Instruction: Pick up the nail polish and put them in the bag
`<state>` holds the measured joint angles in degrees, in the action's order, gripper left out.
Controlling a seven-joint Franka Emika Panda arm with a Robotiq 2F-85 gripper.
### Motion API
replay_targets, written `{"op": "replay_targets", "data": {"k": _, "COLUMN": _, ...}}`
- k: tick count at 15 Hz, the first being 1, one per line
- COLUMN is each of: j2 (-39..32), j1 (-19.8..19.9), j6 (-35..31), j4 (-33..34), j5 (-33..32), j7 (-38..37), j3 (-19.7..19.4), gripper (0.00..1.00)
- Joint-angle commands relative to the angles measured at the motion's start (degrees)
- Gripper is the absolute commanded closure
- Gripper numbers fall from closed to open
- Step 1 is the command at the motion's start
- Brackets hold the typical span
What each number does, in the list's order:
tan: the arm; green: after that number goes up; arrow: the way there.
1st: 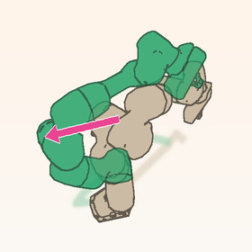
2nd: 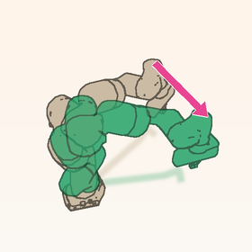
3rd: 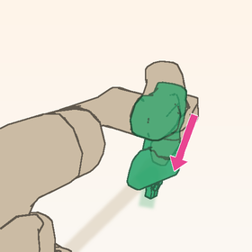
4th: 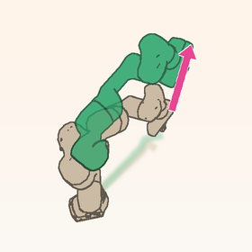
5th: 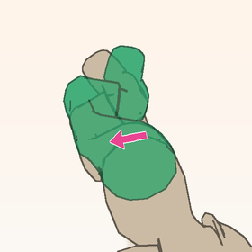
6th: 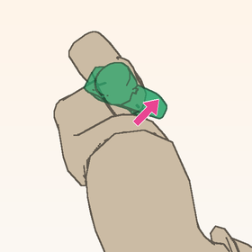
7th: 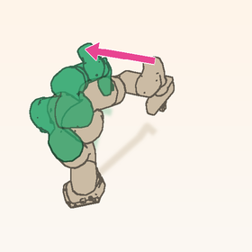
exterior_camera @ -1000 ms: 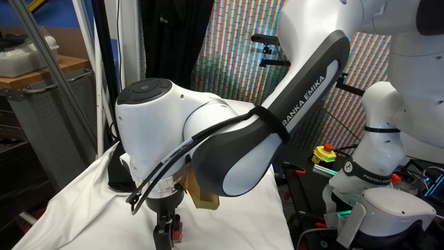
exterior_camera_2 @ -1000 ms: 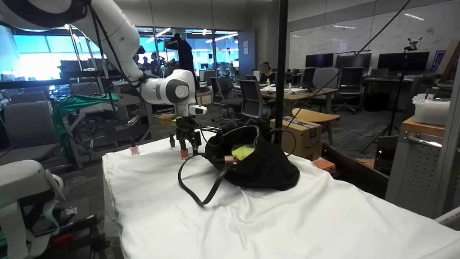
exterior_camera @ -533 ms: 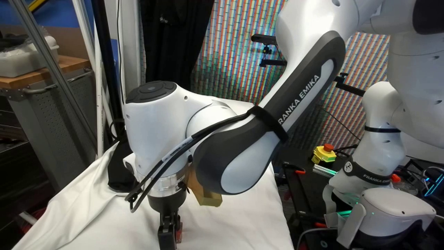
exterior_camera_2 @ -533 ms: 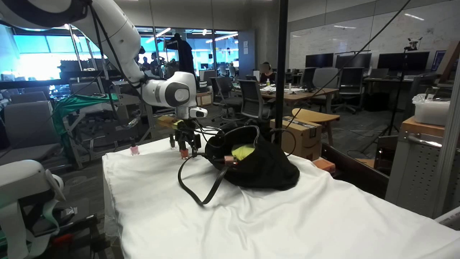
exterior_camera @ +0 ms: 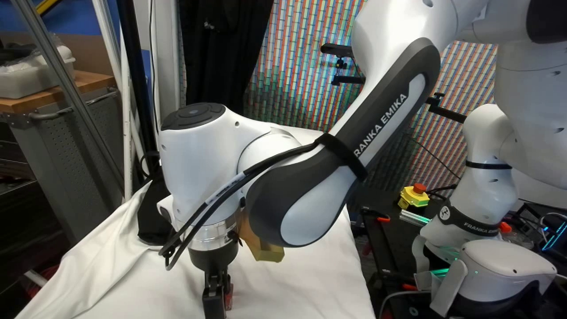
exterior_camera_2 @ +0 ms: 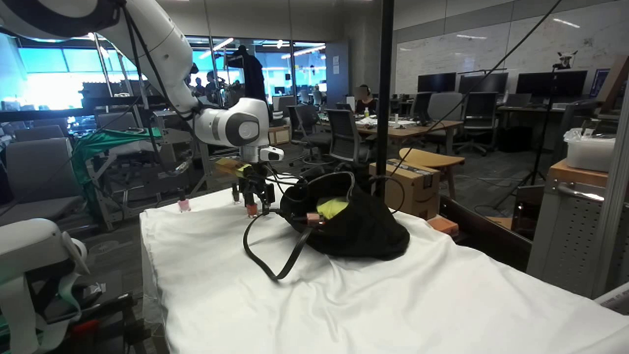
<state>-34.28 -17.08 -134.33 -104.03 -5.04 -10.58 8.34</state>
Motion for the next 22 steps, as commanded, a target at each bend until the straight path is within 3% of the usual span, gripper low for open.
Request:
{"op": "replay_targets", "data": {"k": 1, "j2": 1.91, "j1": 0.33, "j6": -0.53, "j4": -1.98, "j5": 0.98, "j7": 1.47, "j3": 0.38, "gripper": 0.0}}
{"op": "replay_targets", "data": {"k": 11, "j2": 5.7, "j1": -0.67, "j6": -0.47, "j4": -5.72, "j5": 0.0, "j7": 0.73, "j3": 0.33, "gripper": 0.0}}
{"op": "replay_targets", "data": {"k": 22, "j2": 4.72, "j1": -0.87, "j6": -1.72, "j4": -5.17, "j5": -0.3, "j7": 0.72, "j3": 0.3, "gripper": 0.0}}
